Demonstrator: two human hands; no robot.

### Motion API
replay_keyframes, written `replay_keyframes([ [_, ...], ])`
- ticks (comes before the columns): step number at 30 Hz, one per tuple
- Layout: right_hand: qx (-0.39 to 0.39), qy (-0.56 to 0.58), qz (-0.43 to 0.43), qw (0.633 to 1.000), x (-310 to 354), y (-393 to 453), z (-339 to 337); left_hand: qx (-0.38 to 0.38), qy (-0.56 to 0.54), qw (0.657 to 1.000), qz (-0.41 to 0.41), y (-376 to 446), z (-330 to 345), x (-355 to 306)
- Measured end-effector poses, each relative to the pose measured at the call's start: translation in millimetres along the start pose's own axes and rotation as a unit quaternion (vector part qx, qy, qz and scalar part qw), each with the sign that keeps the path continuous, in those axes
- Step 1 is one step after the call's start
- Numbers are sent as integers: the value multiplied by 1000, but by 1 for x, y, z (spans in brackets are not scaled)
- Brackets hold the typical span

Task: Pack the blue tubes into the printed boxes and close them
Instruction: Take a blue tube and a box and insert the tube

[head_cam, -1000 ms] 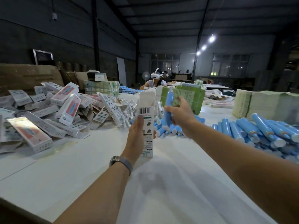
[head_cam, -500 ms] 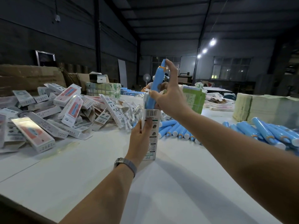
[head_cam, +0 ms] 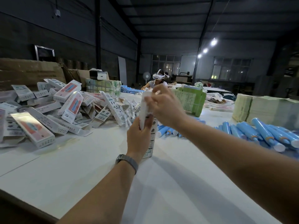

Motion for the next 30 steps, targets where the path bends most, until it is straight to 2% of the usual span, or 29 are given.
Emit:
replay_keyframes([
  [2,7,4,-18,1000,0,-7,17,-33,33,999,-9,3,-8,3],
  [4,-48,62,-10,997,-4,-6,22,-76,81,994,-12,4,-17,5],
  [6,-107,140,23,984,-14,0,26,-133,98,986,-16,5,-31,8],
  [8,-97,184,71,975,-28,8,43,-175,97,979,-23,7,-44,11],
  [11,45,112,137,983,-54,17,88,-179,120,976,-20,9,-49,15],
  [14,190,-24,144,971,-72,22,133,-161,157,974,-10,9,-44,16],
  [18,291,-94,140,942,-84,46,175,-149,192,970,24,10,-38,15],
  [22,367,-194,102,904,-80,64,205,-150,190,970,21,11,-38,18],
  [23,359,-202,95,906,-78,67,209,-150,184,971,18,12,-40,20],
  [25,293,-161,114,936,-75,74,204,-146,175,974,11,16,-43,22],
  [28,164,-69,130,976,-71,74,181,-134,179,974,16,16,-42,23],
  [30,87,33,146,985,-67,71,159,-129,180,975,27,14,-39,21],
])
Point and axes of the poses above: each hand's wrist, its own y-axis towards the middle knuckle, its own z-axis out of the palm, x = y × z, the point moved 5 cm from there along y, towards the middle knuckle, and after that the axes turned 8 degrees about x, right-handed, at the moved point
